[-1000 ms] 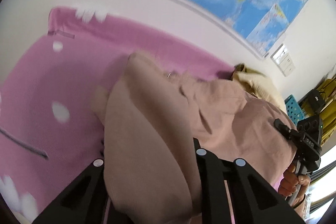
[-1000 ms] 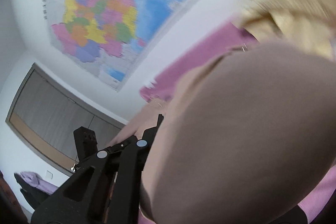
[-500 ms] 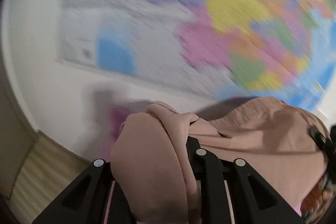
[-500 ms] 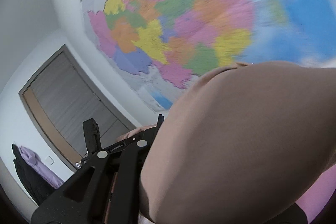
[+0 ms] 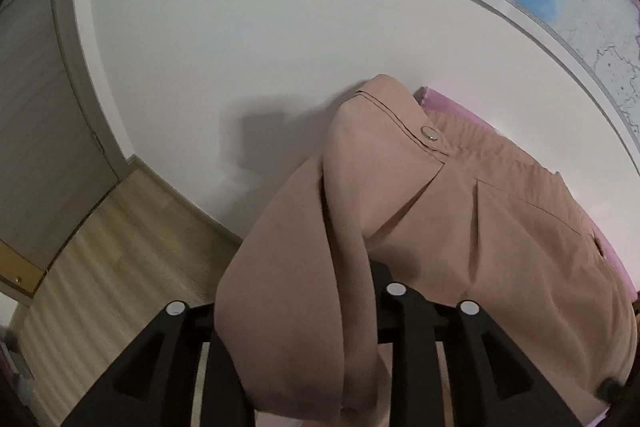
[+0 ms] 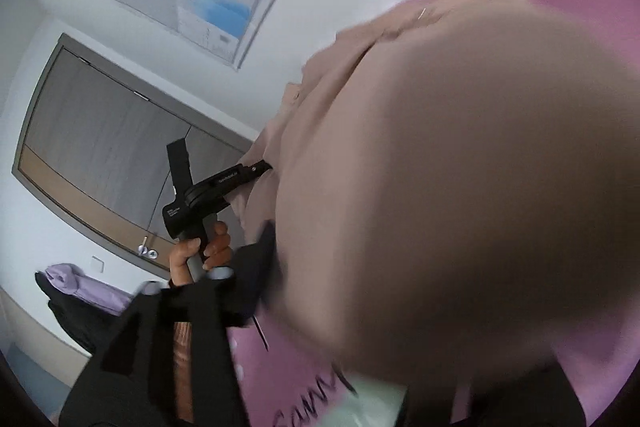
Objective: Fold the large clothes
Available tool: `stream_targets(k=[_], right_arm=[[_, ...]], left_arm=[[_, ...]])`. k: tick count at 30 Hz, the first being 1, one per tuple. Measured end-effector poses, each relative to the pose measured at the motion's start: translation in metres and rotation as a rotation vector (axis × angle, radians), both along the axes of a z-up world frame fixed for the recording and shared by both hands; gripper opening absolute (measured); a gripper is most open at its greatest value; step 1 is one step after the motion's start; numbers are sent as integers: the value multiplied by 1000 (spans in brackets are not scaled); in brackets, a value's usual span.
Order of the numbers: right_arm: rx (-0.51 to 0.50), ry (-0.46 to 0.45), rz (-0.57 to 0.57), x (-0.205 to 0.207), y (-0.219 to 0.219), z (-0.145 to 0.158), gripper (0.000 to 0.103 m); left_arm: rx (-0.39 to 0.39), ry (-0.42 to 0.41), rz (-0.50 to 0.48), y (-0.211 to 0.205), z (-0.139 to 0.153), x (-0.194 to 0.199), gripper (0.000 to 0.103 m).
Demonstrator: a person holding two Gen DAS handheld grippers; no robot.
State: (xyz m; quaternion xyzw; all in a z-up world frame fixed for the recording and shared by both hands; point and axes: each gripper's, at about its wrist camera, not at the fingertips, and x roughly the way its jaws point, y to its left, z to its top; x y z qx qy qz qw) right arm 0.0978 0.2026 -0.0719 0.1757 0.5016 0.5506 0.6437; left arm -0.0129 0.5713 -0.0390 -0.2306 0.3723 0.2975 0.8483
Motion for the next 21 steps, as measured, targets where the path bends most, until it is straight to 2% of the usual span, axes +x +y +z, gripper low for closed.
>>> stream_targets(k=[2, 4, 5, 6, 8, 9, 10, 11, 14, 15, 16, 18, 20, 21], right_arm=[[-8, 7, -39, 8, -29, 2, 67], [14, 49, -83, 21, -41, -2, 68], [25, 90, -110, 28, -49, -8, 63], [39, 111, -106, 31, -51, -11, 43], [30, 61, -82, 24, -47, -6, 24], [-3, 7, -66, 16, -42, 0, 22], [-28, -10, -53, 10, -41, 2, 22], [-63, 2, -38, 5, -43, 0, 22], [-148, 80, -57, 8, -54, -11, 37], [-149, 63, -37, 7, -57, -9, 40], [-166, 28, -36, 5, -59, -4, 43], [-183, -39, -38, 1, -67, 8, 57], [-198, -115, -45, -3, -77, 24, 58], [-205, -155, -53, -6, -81, 32, 57]], left_arm=[[2, 2, -6, 1, 1, -1, 29], [-17, -1, -1, 4, -1, -3, 31], [-19, 2, 3, 7, -2, -3, 34], [-13, 13, 11, 8, -4, 2, 40], [32, 74, 33, 4, -6, 12, 46], [73, 99, 41, -2, -4, 14, 47], [99, 107, 41, -6, -1, 11, 47], [132, 112, 35, -12, 4, 9, 49], [221, 89, 23, -34, 25, -6, 64], [250, 80, 32, -40, 30, -11, 77], [293, 68, 38, -50, 38, -19, 80], [348, 54, 33, -65, 46, -27, 80], [367, 44, 28, -79, 54, -36, 80], [347, 18, 9, -86, 57, -43, 80]])
